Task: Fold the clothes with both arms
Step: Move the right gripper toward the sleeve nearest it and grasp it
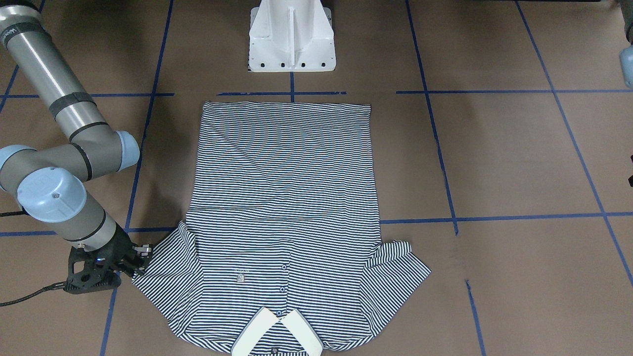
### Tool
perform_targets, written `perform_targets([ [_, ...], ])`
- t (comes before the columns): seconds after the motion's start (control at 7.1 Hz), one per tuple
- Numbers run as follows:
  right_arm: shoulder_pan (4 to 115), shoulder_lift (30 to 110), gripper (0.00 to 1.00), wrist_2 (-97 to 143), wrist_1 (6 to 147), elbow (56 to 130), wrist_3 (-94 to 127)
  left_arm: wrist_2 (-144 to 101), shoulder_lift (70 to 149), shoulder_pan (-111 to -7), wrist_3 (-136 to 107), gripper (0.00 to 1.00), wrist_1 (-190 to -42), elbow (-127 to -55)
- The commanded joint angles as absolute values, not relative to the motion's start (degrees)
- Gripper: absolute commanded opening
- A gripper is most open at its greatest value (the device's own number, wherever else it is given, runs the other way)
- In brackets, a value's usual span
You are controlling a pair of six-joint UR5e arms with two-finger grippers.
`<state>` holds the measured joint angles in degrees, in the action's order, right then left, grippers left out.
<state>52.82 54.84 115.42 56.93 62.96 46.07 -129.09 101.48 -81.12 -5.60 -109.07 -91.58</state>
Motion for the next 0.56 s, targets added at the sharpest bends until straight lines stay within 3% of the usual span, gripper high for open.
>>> perform_targets([
  [0.0, 52.9, 54.1, 0.00, 116.0, 56.7, 63.7, 46.1, -129.1, 101.5, -81.1, -5.6, 1.00, -109.1, -91.7],
  [0.42, 52.6, 52.0, 0.00, 120.0, 56.8, 68.9, 46.7, -129.1, 101.3, -81.1, -5.5, 1.00, -109.1, -92.0],
])
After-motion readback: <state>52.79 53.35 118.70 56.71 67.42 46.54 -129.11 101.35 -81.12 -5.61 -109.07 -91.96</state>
